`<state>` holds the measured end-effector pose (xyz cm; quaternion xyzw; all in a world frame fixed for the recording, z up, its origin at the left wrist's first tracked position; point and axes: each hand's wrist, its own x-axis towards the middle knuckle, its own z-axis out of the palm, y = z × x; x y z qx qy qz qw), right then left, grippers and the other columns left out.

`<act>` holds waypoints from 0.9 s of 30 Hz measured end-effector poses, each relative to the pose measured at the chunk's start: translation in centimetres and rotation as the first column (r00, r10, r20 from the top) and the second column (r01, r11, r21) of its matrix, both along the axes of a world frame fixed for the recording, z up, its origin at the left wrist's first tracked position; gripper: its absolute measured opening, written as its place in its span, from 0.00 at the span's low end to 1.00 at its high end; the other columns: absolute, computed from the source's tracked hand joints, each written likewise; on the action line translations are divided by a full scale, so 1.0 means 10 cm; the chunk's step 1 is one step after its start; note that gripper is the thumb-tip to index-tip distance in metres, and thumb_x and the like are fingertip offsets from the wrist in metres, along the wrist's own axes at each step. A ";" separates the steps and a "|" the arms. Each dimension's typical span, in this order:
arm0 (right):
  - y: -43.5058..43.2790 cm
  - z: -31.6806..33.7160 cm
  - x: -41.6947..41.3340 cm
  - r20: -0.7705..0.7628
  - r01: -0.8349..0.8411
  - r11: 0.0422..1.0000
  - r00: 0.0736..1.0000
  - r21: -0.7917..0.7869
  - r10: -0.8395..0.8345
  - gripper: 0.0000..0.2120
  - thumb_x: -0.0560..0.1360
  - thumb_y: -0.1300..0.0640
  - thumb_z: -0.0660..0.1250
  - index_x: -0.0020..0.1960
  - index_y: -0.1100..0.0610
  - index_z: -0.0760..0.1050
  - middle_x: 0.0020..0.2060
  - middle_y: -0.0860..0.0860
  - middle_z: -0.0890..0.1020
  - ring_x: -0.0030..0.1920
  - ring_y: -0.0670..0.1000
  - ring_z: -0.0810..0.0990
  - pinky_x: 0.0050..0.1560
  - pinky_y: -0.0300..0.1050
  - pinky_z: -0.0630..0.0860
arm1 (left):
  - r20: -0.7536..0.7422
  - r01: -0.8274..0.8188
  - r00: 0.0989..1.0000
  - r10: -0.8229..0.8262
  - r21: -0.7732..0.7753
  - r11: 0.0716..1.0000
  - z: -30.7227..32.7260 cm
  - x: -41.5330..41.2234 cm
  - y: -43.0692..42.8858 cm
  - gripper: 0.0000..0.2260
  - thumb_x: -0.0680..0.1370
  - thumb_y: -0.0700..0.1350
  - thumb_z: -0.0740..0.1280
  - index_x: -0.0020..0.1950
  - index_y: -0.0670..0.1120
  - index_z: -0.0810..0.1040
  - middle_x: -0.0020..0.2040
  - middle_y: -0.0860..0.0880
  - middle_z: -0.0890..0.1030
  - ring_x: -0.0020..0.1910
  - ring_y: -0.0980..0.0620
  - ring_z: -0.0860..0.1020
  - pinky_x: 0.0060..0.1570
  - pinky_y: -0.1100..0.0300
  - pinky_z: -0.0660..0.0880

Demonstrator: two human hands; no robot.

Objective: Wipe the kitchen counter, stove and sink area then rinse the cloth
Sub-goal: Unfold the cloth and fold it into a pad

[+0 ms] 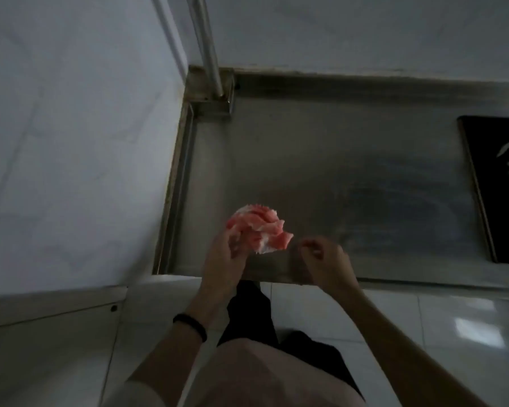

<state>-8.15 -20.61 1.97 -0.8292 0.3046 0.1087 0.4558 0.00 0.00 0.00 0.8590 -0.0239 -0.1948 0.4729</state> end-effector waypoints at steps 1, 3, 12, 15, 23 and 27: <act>0.02 -0.06 0.13 -0.014 -0.003 1.000 1.000 0.008 0.003 0.07 0.82 0.57 0.68 0.58 0.53 0.83 0.50 0.46 0.84 0.51 0.46 0.83 0.53 0.41 0.79 | 0.008 0.010 1.000 -0.011 0.027 1.000 -0.06 0.12 -0.01 0.12 0.80 0.40 0.71 0.57 0.56 0.76 0.52 0.58 0.79 0.50 0.64 0.79 0.45 0.75 0.72; 0.08 -0.11 0.38 -0.052 -0.006 1.000 0.999 -0.005 0.005 0.08 0.83 0.53 0.67 0.59 0.53 0.83 0.51 0.47 0.85 0.51 0.47 0.84 0.55 0.45 0.81 | -0.018 0.054 0.998 -0.052 0.135 0.989 -0.14 0.32 -0.03 0.13 0.81 0.40 0.69 0.65 0.46 0.76 0.60 0.48 0.78 0.57 0.54 0.77 0.51 0.68 0.69; 0.33 -0.26 0.92 -0.365 0.245 0.967 0.896 -0.071 -0.254 0.27 0.72 0.29 0.69 0.44 0.53 0.85 0.42 0.52 0.86 0.46 0.57 0.85 0.49 0.51 0.83 | -0.007 0.242 0.968 -0.250 0.282 0.928 -0.25 0.88 -0.16 0.17 0.84 0.48 0.64 0.72 0.46 0.76 0.65 0.44 0.81 0.64 0.42 0.78 0.65 0.50 0.72; 0.32 -0.26 0.88 -0.301 0.244 0.970 0.923 -0.018 -0.238 0.13 0.71 0.44 0.76 0.36 0.52 0.81 0.37 0.50 0.85 0.46 0.56 0.85 0.47 0.52 0.83 | -0.053 0.297 0.954 -0.295 0.298 0.907 -0.28 0.98 -0.27 0.16 0.85 0.53 0.63 0.70 0.49 0.76 0.63 0.50 0.83 0.63 0.48 0.80 0.52 0.61 0.63; 0.18 -0.16 0.70 -0.015 0.346 0.937 0.938 -0.038 -0.347 0.05 0.77 0.52 0.72 0.45 0.46 0.88 0.36 0.39 0.86 0.40 0.40 0.84 0.36 0.30 0.75 | -0.196 0.455 0.890 -0.412 0.307 0.836 -0.20 1.07 -0.46 0.05 0.78 0.42 0.68 0.43 0.48 0.76 0.39 0.51 0.77 0.44 0.44 0.80 0.35 0.57 0.64; 0.05 -0.14 0.70 0.041 0.428 0.903 0.902 0.033 -0.429 0.07 0.78 0.52 0.71 0.43 0.46 0.87 0.32 0.37 0.85 0.36 0.38 0.82 0.33 0.29 0.71 | -0.097 0.308 0.951 -0.294 0.185 0.933 -0.12 1.03 -0.28 0.06 0.78 0.36 0.67 0.46 0.47 0.76 0.40 0.51 0.78 0.41 0.52 0.76 0.37 0.64 0.66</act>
